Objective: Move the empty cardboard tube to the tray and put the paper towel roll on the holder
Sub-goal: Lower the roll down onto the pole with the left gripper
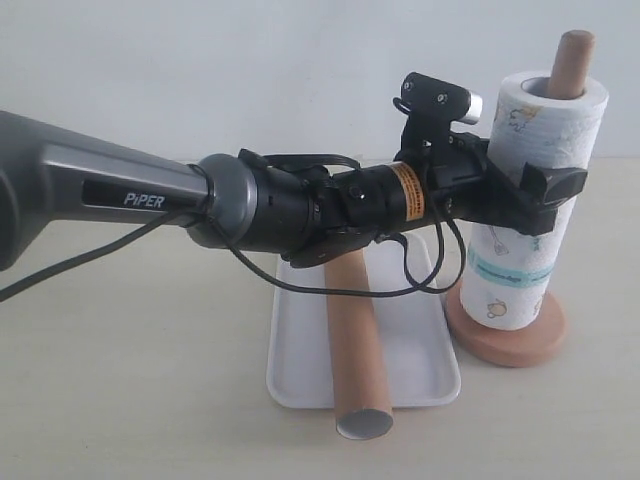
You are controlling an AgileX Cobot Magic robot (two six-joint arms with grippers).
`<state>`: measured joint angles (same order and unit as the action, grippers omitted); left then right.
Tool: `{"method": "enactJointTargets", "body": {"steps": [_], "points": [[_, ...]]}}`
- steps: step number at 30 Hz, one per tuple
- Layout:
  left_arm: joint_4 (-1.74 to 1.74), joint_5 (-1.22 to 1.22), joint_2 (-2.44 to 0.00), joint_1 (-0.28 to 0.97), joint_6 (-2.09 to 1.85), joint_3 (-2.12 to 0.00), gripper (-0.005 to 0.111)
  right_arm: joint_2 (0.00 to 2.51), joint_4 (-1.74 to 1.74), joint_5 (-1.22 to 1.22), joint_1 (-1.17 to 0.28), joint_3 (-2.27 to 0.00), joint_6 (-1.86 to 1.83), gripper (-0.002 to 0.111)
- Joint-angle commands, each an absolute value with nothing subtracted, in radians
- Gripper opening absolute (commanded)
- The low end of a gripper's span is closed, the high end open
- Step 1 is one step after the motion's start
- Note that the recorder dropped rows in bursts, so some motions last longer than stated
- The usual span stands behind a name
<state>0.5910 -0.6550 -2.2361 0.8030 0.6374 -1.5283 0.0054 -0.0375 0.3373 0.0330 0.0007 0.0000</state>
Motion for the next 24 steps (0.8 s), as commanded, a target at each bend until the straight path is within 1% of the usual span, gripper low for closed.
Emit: {"method": "enactJointTargets", "body": {"steps": [1, 6, 10, 15, 24], "points": [[0.589, -0.692, -2.228, 0.801, 0.644, -1.536, 0.076, 0.0, -0.038, 0.335, 0.038, 0.0, 0.0, 0.0], [0.589, -0.711, -2.228, 0.801, 0.649, -1.536, 0.09, 0.0, -0.038, 0.335, 0.038, 0.0, 0.0, 0.0], [0.594, -0.73, -2.228, 0.801, 0.649, -1.536, 0.096, 0.0, -0.038, 0.335, 0.038, 0.0, 0.0, 0.0], [0.594, -0.835, -2.213, 0.801, 0.649, -1.536, 0.097, 0.0, -0.038, 0.335, 0.038, 0.0, 0.0, 0.0], [0.598, -0.665, -2.058, 0.797, 0.622, -1.536, 0.097, 0.0, -0.038, 0.335, 0.038, 0.0, 0.0, 0.0]]}}
